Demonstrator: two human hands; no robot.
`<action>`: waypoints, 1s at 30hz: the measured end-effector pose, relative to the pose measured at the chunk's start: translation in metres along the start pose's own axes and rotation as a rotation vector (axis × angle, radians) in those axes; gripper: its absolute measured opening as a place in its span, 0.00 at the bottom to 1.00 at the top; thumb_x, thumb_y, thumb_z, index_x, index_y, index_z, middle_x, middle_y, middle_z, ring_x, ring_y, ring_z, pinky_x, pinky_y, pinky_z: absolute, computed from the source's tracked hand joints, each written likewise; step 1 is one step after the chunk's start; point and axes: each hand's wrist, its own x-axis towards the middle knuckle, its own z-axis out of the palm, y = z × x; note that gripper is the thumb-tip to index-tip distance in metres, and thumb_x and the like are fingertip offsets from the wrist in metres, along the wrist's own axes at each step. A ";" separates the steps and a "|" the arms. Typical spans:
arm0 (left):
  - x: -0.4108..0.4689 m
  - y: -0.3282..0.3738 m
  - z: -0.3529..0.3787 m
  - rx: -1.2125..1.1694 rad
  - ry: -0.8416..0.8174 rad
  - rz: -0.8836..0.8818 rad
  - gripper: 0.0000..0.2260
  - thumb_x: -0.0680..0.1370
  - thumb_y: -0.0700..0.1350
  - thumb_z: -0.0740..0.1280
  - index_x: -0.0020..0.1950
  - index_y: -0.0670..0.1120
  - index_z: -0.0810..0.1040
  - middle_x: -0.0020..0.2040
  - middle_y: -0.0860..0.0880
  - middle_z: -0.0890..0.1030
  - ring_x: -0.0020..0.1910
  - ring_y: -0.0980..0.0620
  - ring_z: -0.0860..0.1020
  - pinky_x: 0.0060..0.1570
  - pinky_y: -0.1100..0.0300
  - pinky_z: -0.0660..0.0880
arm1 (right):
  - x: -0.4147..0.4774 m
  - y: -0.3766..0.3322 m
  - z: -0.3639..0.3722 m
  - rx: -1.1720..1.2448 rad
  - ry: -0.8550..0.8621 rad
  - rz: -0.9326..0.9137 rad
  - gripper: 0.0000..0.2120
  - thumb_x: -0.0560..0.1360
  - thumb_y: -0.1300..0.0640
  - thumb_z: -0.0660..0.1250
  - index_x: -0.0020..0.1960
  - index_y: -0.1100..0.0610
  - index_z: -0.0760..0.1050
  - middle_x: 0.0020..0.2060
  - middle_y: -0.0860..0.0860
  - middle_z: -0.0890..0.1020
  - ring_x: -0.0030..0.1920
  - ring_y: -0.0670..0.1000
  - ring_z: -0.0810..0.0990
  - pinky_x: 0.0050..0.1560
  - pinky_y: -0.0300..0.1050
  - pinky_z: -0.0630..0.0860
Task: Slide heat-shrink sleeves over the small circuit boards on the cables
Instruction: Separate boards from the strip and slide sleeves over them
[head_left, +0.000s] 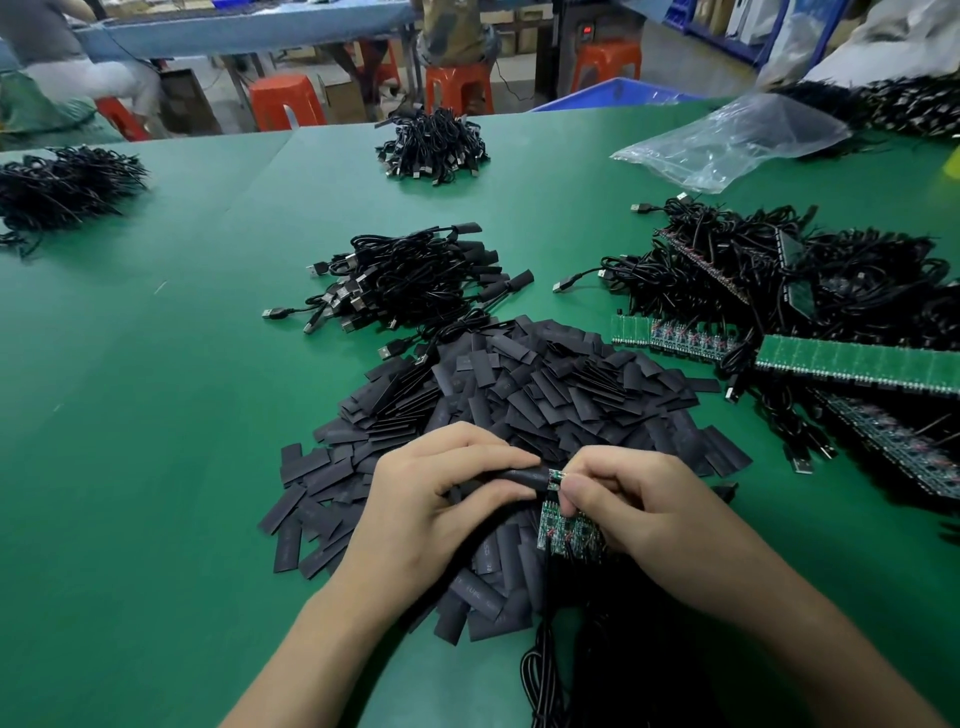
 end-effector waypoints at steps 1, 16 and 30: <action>0.000 0.000 0.000 -0.004 0.000 0.001 0.08 0.76 0.44 0.76 0.54 0.47 0.87 0.50 0.56 0.83 0.50 0.54 0.83 0.51 0.67 0.74 | 0.000 0.000 0.000 -0.005 -0.001 0.002 0.12 0.83 0.55 0.64 0.41 0.53 0.78 0.26 0.45 0.68 0.28 0.45 0.64 0.30 0.39 0.60; 0.000 0.003 0.004 0.055 -0.035 0.062 0.08 0.76 0.43 0.76 0.55 0.45 0.86 0.49 0.53 0.83 0.49 0.59 0.80 0.51 0.69 0.73 | 0.001 -0.003 0.006 -0.036 0.019 -0.017 0.12 0.81 0.54 0.66 0.39 0.51 0.78 0.26 0.44 0.69 0.28 0.42 0.64 0.30 0.37 0.62; -0.001 0.004 0.004 0.028 0.060 0.025 0.08 0.75 0.43 0.76 0.54 0.46 0.87 0.49 0.54 0.83 0.49 0.55 0.82 0.50 0.64 0.75 | 0.001 -0.006 0.008 0.089 0.087 -0.017 0.10 0.80 0.58 0.67 0.41 0.55 0.80 0.27 0.44 0.69 0.29 0.42 0.65 0.32 0.36 0.62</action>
